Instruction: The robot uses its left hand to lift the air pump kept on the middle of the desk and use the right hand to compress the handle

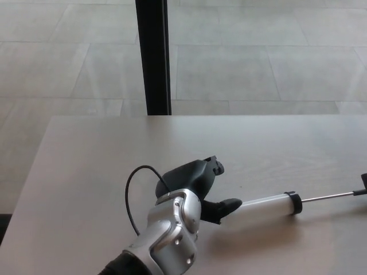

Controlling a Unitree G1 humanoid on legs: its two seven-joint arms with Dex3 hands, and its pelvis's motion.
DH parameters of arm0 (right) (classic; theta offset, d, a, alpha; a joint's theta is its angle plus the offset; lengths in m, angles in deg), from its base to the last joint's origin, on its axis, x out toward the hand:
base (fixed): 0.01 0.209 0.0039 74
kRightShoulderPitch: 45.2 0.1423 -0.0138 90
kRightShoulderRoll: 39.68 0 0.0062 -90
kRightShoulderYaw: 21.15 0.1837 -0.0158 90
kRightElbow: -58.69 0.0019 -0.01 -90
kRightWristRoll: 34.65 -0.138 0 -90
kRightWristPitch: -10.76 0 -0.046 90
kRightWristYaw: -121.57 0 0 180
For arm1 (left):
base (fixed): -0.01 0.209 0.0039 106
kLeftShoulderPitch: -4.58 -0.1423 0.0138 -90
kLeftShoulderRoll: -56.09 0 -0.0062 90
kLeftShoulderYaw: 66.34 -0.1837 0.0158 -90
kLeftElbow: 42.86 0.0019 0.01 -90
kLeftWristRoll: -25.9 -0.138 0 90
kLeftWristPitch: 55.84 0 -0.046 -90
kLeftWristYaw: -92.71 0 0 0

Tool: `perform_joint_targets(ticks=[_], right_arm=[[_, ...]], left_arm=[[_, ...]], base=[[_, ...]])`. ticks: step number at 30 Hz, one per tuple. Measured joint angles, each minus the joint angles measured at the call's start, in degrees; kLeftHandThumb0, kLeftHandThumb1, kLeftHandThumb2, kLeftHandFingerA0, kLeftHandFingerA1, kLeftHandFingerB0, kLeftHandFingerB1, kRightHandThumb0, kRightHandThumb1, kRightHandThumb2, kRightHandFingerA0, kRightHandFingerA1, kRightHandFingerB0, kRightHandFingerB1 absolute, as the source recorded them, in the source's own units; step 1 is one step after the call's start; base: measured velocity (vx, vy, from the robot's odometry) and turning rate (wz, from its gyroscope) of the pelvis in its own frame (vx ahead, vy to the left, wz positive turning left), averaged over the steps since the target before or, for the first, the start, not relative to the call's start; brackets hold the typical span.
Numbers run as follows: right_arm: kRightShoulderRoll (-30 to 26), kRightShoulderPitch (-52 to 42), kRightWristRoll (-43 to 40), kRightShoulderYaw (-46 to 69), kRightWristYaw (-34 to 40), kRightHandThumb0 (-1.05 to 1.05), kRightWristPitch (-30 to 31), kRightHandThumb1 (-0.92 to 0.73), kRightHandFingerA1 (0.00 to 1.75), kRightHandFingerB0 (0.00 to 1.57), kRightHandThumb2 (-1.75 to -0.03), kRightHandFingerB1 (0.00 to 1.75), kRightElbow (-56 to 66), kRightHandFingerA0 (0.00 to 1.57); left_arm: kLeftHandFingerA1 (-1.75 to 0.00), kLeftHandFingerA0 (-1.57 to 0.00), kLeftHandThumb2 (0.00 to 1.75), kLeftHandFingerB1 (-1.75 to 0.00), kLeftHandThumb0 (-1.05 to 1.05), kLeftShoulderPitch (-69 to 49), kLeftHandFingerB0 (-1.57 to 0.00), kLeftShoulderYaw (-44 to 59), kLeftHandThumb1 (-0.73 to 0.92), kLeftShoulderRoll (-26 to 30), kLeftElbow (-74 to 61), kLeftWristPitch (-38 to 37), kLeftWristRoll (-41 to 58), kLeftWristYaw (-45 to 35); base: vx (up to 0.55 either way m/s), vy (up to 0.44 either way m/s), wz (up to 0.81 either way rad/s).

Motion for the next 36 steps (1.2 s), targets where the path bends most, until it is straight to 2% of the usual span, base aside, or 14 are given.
perform_joint_targets(ticks=[6,7,8,15,16,20,22,24,28,30,32,33,35,36], right_arm=[[0.0,0.5,1.6,-0.5,0.0,-0.60,-0.5,-0.80,0.63,0.40,-0.64,0.40,-2.1,0.43],[0.0,0.6,1.7,-0.5,0.0,-0.60,-0.5,-0.63,0.66,0.34,-0.98,0.53,-2.4,0.41],[0.1,0.7,1.9,-0.5,0.0,-0.62,-0.6,-0.80,0.66,0.40,-0.63,0.41,-2.6,0.41],[1.2,1.0,2.3,-0.4,-0.4,-0.59,-1.5,-0.79,0.59,0.37,-0.63,0.40,-3.9,0.40],[1.3,1.2,2.4,-0.4,-0.5,-0.60,-1.5,-0.80,0.60,0.38,-0.64,0.40,-4.2,0.40],[1.4,1.3,2.7,-0.7,-0.7,-0.59,-1.6,-0.80,0.63,0.37,-0.64,0.40,-4.3,0.40],[1.3,1.3,3.0,-0.8,-0.8,-0.59,-1.6,-0.80,0.61,0.36,-0.64,0.40,-4.3,0.40],[1.3,1.4,3.2,-0.9,-0.9,-0.58,-1.6,-0.82,0.58,0.34,-0.64,0.39,-4.4,0.38],[1.3,1.5,3.7,-1.1,-1.2,-0.58,-1.6,-0.81,0.59,0.36,-0.64,0.39,-4.5,0.39],[1.3,1.6,3.9,-1.3,-1.4,-0.58,-1.6,-0.81,0.61,0.36,-0.64,0.40,-4.5,0.38],[1.3,1.6,4.1,-1.4,-1.7,-0.59,-1.6,-0.80,0.61,0.37,-0.64,0.40,-4.5,0.39],[1.3,1.6,4.1,-1.5,-1.8,-0.59,-1.6,-0.80,0.61,0.38,-0.64,0.40,-4.5,0.39],[1.3,1.6,4.3,-1.6,-2.0,-0.58,-1.6,-0.80,0.60,0.37,-0.64,0.40,-4.5,0.39],[1.3,1.6,4.3,-1.6,-2.0,-0.58,-1.6,-0.80,0.59,0.38,-0.64,0.40,-4.4,0.39]], left_arm=[[-0.63,-0.24,1.06,-0.57,-0.75,-0.2,-0.30,2.8,0.67,-3.3,-1.5,-0.1,-0.7,2.0],[-0.63,-0.27,1.05,-0.56,-0.73,-0.2,-0.29,3.4,0.66,-3.7,-1.8,-0.1,-0.8,2.4],[-0.62,-0.28,1.06,-0.56,-0.74,-0.1,-0.30,4.0,0.68,-4.0,-2.1,-0.1,-0.9,2.6],[-0.65,-0.33,1.06,-0.53,-0.76,0.0,-0.27,3.4,0.67,-4.0,-3.9,-0.1,-2.2,2.9],[-0.59,-0.26,0.65,-0.40,-0.76,-0.1,-0.30,2.2,0.84,-3.6,-3.7,-0.1,-2.8,2.8],[-0.65,-0.18,0.65,-0.48,-0.81,0.0,-0.28,-4.3,0.83,-1.0,-1.7,-0.1,-5.2,2.4],[-0.61,-0.08,1.03,-0.53,-0.83,0.0,-0.15,-8.2,0.68,0.7,-0.4,-0.1,-6.8,2.2],[-0.61,-0.04,0.66,-0.45,-0.82,0.1,-0.22,-11.7,0.86,2.1,0.8,0.0,-8.4,1.8],[-0.52,-0.03,1.07,-0.54,-0.85,0.1,-0.15,-17.0,0.70,4.5,1.8,0.0,-11.1,0.8],[-0.51,0.00,0.65,-0.43,-0.81,0.1,-0.16,-19.1,0.87,5.5,1.8,0.0,-12.6,0.2],[-0.45,-0.02,1.06,-0.52,-0.85,0.1,-0.12,-20.8,0.69,6.0,1.8,0.0,-14.2,-0.7],[-0.49,-0.01,0.66,-0.42,-0.81,0.1,-0.17,-21.1,0.88,6.0,1.8,0.0,-14.5,-0.9],[-0.46,-0.02,1.08,-0.50,-0.80,0.1,-0.11,-21.9,0.69,5.8,2.0,0.1,-16.1,-1.8],[-0.48,-0.04,0.65,-0.41,-0.82,0.1,-0.17,-21.9,0.90,5.5,2.3,0.3,-16.5,-2.1]], base=[[0.00,0.000,0.00],[0.00,0.000,0.00],[0.00,0.000,0.00],[0.00,0.000,0.00],[0.00,0.000,0.00],[0.00,0.000,0.00],[0.00,0.000,0.00],[0.00,0.000,0.00],[0.00,0.000,0.00],[0.00,0.000,0.00],[0.00,0.000,0.00],[0.00,0.000,0.00],[0.00,0.000,0.00],[0.00,0.000,0.00]])
